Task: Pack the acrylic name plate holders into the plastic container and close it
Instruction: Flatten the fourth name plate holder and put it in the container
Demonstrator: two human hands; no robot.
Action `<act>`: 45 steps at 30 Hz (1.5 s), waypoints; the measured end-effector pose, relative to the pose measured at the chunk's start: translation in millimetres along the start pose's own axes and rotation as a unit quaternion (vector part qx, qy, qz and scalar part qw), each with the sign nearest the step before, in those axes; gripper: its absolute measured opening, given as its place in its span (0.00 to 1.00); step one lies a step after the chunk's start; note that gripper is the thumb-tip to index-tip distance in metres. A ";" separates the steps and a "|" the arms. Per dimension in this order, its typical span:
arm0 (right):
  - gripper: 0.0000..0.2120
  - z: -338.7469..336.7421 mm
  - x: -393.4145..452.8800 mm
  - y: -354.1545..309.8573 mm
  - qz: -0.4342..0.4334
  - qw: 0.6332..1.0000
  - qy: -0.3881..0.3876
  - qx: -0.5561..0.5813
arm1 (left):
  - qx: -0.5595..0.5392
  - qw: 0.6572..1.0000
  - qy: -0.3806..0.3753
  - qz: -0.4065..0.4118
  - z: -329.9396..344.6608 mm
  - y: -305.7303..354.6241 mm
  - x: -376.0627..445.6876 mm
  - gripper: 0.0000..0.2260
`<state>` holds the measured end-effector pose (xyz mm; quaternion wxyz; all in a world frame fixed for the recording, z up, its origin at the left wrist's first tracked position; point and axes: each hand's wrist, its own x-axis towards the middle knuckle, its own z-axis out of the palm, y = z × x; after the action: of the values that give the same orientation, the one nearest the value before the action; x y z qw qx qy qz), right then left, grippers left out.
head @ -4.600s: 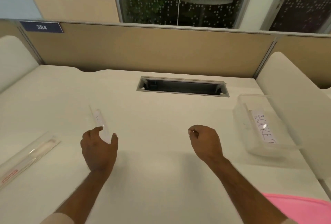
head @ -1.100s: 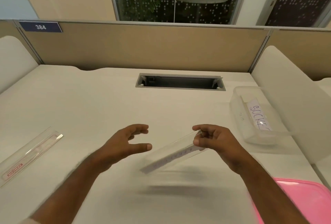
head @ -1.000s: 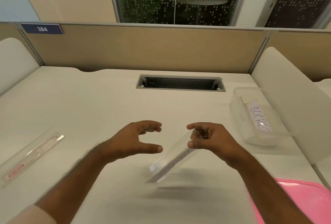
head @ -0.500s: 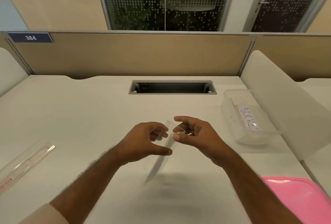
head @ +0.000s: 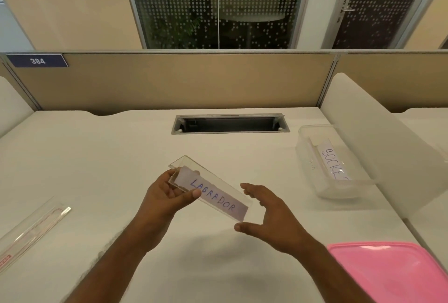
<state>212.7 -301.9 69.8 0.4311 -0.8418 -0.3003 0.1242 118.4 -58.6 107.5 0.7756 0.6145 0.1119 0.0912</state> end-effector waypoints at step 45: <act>0.29 -94.1 0.8 -40.3 -0.121 0.992 -0.006 -0.031 | 0.417 0.890 0.002 0.181 -12.6 26.8 -21.5 0.30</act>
<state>241.3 -344.6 158.3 0.4152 -0.8114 -0.4060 0.0669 94.1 -46.7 132.1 0.4174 0.8911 0.0276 0.1759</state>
